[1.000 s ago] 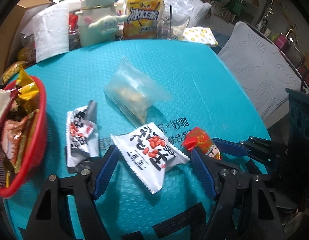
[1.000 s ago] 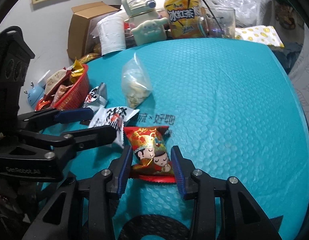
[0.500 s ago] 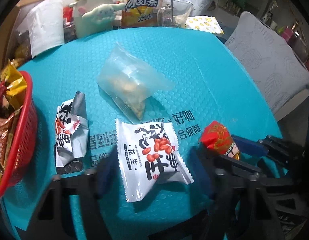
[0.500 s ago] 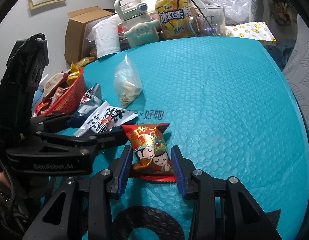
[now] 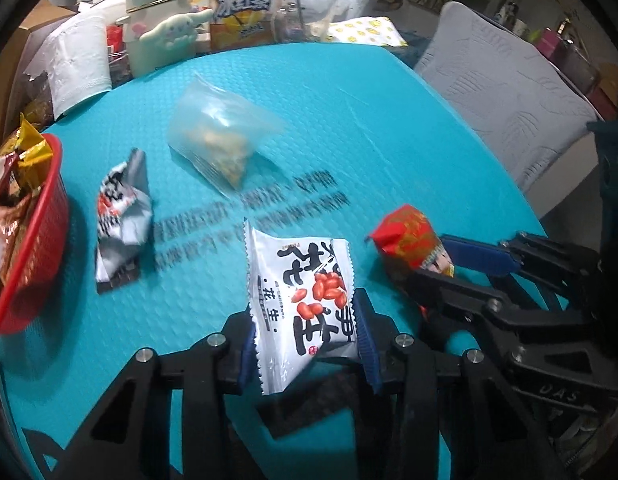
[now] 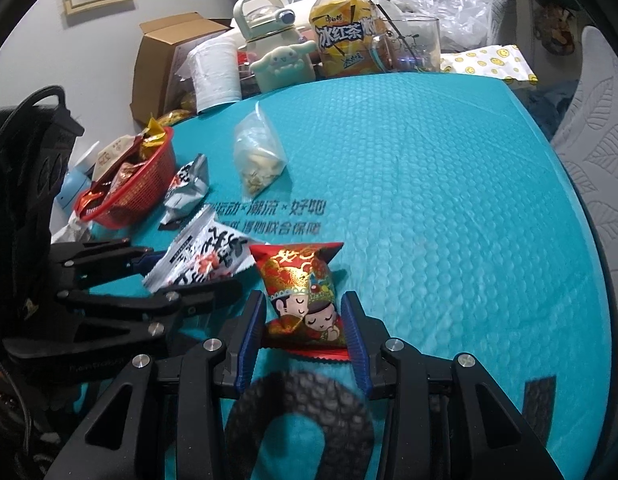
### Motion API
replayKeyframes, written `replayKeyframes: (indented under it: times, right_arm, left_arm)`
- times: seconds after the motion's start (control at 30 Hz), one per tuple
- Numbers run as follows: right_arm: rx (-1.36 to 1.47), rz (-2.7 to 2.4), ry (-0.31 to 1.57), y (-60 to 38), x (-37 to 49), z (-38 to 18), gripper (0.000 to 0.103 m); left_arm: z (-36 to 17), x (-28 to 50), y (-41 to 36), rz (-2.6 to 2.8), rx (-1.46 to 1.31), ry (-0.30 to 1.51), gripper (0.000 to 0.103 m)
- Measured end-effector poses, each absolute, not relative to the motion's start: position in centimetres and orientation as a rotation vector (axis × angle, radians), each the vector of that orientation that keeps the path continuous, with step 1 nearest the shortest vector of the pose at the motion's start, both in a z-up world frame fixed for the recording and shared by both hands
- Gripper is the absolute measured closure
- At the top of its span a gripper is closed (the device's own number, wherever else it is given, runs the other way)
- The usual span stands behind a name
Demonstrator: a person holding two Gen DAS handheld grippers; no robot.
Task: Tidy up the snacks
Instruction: 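Grasp the white peanut packet with left tool while right tool grasps the red cartoon packet, then lift the peanut packet and cartoon packet and carry both over the red basket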
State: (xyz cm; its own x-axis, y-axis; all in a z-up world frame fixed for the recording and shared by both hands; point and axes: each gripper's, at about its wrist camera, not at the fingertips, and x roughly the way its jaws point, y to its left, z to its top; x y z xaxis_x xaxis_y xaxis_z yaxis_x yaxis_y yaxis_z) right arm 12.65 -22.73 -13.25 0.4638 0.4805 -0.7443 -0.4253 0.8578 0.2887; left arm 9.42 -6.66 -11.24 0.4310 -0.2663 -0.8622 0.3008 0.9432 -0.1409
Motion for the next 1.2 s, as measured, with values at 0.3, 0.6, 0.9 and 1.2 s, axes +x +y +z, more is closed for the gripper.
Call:
replayKeyframes:
  times: [0.3, 0.6, 0.9, 1.2]
  right_arm:
    - [0.055, 0.558, 0.926, -23.2, 9.6, -12.9, 0.075]
    - [0.065, 0.542, 0.928, -22.8, 9.0, -13.0, 0.065]
    - [0.141, 0.531, 0.919, -23.1, 11.2, -12.2, 0.043]
    - [0.196, 0.52, 0.946, -22.8, 13.3, -12.6, 0.043]
  left_arm:
    - [-10.8, 6.5, -7.1, -0.383, 0.044, 1.063, 0.062]
    - [-10.9, 5.6, -5.8, -0.341, 0.024, 1.048, 0.062]
    - [-10.5, 5.4, -4.6, -0.316, -0.002, 1.033, 0.062]
    - [-10.0, 5.5, -3.9, -0.287, -0.015, 1.017, 0.062]
